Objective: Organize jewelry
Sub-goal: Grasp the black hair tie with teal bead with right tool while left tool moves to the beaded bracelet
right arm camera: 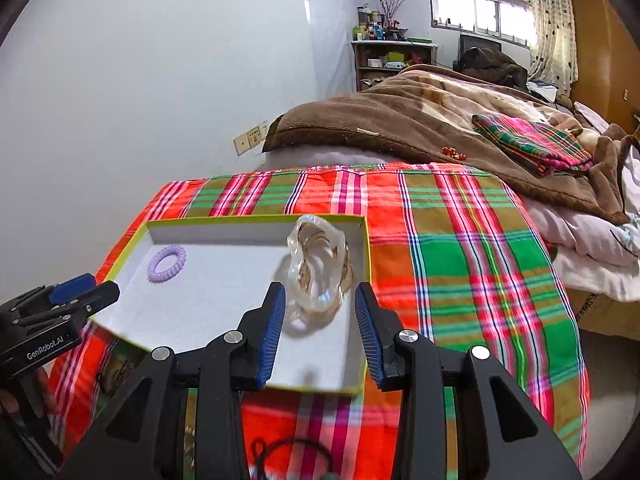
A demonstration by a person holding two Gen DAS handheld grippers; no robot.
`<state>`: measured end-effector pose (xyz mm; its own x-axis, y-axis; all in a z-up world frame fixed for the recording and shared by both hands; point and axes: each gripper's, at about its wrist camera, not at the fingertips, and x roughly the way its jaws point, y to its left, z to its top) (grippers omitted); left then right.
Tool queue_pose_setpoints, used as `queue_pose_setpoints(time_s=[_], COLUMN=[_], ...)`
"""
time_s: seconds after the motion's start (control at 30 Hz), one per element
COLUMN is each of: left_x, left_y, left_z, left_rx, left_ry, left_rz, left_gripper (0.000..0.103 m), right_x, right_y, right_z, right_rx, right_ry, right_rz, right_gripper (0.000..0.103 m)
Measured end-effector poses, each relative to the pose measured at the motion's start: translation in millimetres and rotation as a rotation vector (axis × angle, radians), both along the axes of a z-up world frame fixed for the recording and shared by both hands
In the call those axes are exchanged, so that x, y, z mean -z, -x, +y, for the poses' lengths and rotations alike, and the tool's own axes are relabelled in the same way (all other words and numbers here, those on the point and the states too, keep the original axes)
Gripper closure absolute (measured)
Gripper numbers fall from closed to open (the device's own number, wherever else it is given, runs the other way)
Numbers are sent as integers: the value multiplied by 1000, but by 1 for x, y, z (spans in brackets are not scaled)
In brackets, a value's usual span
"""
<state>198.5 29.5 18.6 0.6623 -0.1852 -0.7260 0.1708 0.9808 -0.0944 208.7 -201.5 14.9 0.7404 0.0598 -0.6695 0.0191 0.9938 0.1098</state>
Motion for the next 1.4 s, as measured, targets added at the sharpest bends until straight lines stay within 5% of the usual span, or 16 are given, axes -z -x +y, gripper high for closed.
queue_pose_setpoints(time_s=[0.33, 0.73, 1.4], left_x=[4, 17, 36], left_y=[49, 81, 103], left_z=[15, 33, 42], left_rx=[21, 9, -21], left_ry=[83, 113, 144], left_rz=[15, 37, 103], left_gripper=[47, 32, 36], right_x=[4, 25, 59], right_y=[47, 79, 80], right_z=[-1, -12, -8], right_rx=[-17, -16, -19], right_ry=[9, -18, -87], right_rz=[13, 54, 154], right_gripper=[66, 66, 66])
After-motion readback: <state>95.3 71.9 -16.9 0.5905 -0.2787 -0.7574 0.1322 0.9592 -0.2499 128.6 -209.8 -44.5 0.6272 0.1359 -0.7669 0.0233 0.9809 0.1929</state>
